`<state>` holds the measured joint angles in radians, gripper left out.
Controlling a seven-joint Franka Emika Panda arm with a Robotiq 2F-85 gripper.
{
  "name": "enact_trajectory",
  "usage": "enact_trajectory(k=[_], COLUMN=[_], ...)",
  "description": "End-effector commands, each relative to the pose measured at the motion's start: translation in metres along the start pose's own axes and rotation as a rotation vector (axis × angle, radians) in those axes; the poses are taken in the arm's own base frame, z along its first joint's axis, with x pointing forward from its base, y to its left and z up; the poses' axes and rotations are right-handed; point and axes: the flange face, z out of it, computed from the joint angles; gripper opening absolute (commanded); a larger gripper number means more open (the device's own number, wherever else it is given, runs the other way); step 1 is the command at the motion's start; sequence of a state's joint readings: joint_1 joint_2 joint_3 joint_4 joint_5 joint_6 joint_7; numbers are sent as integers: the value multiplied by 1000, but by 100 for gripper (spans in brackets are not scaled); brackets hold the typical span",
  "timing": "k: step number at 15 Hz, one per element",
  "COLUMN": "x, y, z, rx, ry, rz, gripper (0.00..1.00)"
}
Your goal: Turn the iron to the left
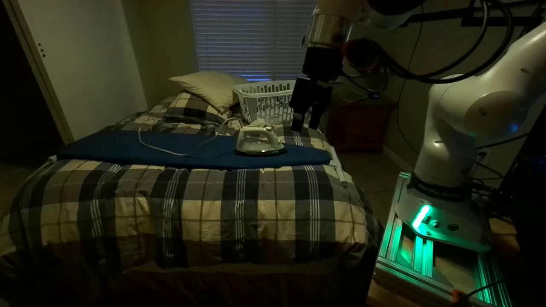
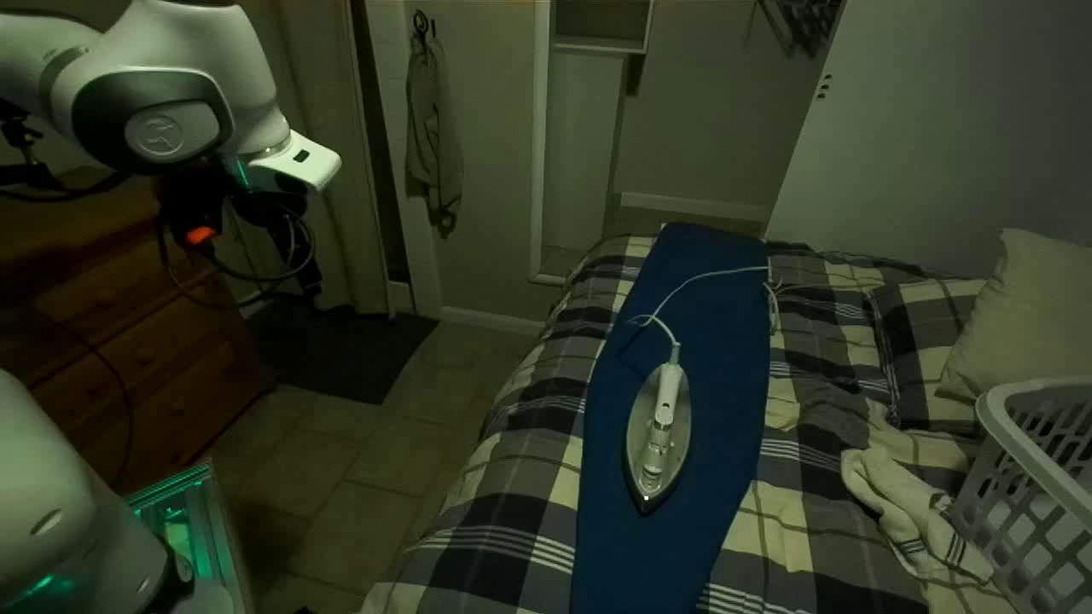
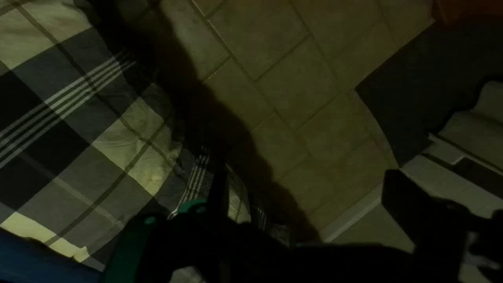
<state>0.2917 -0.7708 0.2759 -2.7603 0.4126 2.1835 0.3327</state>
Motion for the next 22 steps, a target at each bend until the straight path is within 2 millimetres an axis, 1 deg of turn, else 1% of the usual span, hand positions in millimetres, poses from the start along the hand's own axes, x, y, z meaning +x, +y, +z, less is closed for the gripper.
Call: enact_trajectory(k=[1, 7, 8, 9, 10, 11, 13, 15, 16, 19, 21, 22], x=[0, 0, 8, 21, 33, 45, 69, 90, 98, 119, 132, 136], y=[0, 0, 6, 17, 28, 41, 69, 97, 109, 154, 178, 188], z=[-1, -1, 3, 7, 6, 5, 2, 5, 8, 22, 23, 24], rx=[-1, -1, -25, -65, -108, -150, -238, -321, -353, -490, -550, -572], ry=[-1, -1, 19, 26, 74, 88, 180, 233, 253, 210, 215, 222], rz=[0, 0, 19, 26, 25, 12, -17, -104, -152, -250, -223, -165], gripper=[100, 100, 100, 100, 100, 100, 100, 100, 100, 100, 100, 100])
